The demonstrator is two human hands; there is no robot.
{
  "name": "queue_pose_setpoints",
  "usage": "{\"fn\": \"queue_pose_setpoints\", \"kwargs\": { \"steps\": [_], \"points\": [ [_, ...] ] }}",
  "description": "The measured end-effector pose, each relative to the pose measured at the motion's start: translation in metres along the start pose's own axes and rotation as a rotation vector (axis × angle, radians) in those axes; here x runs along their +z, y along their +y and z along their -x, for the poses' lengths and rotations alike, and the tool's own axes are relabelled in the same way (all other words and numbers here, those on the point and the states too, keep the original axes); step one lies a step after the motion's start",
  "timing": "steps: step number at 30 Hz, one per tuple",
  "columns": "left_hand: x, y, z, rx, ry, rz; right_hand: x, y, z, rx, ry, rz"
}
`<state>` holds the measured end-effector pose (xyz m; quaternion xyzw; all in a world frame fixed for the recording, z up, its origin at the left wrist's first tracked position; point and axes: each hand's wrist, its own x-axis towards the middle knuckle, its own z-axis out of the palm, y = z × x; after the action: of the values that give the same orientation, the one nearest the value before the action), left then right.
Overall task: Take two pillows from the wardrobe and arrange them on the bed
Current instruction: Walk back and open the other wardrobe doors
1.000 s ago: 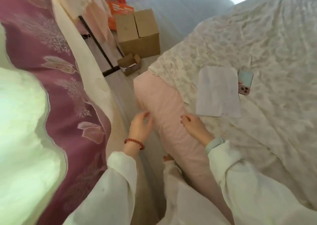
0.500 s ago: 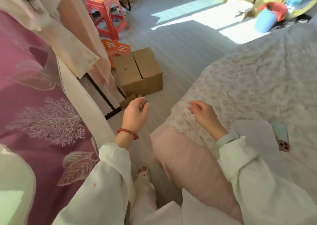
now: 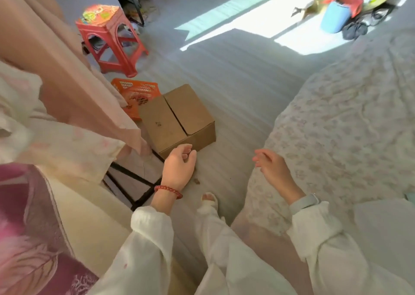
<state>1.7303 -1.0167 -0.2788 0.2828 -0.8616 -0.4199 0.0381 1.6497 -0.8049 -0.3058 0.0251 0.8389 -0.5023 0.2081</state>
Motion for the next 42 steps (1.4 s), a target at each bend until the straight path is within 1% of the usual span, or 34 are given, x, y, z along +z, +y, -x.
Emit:
{"fn": "queue_pose_setpoints", "kwargs": {
  "steps": [4,7,10,12,15,19,22,26,31,34,38,42],
  "points": [
    [0.019,0.010,-0.087,-0.038,-0.097,0.006,0.007,-0.021,-0.086,0.055,0.042,-0.023],
    [0.037,0.040,-0.170,-0.040,-0.166,-0.032,0.000,-0.044,-0.153,0.123,0.078,-0.079],
    [0.063,0.093,-0.255,0.068,-0.274,-0.079,-0.032,-0.075,-0.211,0.174,0.165,-0.085],
    [0.082,0.131,-0.302,0.140,-0.333,-0.047,-0.058,-0.092,-0.244,0.191,0.216,-0.058],
    [0.112,0.179,-0.358,0.210,-0.403,-0.022,-0.097,-0.111,-0.287,0.222,0.285,-0.054],
    [0.156,0.234,-0.423,0.269,-0.521,-0.058,-0.143,-0.124,-0.344,0.273,0.407,-0.107],
    [0.194,0.282,-0.483,0.337,-0.569,-0.078,-0.174,-0.131,-0.397,0.287,0.494,-0.157],
    [0.246,0.369,-0.585,0.491,-0.646,-0.049,-0.228,-0.149,-0.492,0.294,0.625,-0.195],
    [0.305,0.485,-0.701,0.624,-0.644,-0.005,-0.318,-0.198,-0.610,0.270,0.735,-0.244],
    [0.352,0.556,-0.736,0.701,-0.714,-0.032,-0.375,-0.220,-0.655,0.248,0.839,-0.269],
    [0.428,0.653,-0.760,0.852,-0.820,0.013,-0.456,-0.222,-0.704,0.247,0.982,-0.305],
    [0.509,0.749,-0.795,0.961,-0.845,0.045,-0.546,-0.211,-0.773,0.202,1.094,-0.367]
  ]
}}
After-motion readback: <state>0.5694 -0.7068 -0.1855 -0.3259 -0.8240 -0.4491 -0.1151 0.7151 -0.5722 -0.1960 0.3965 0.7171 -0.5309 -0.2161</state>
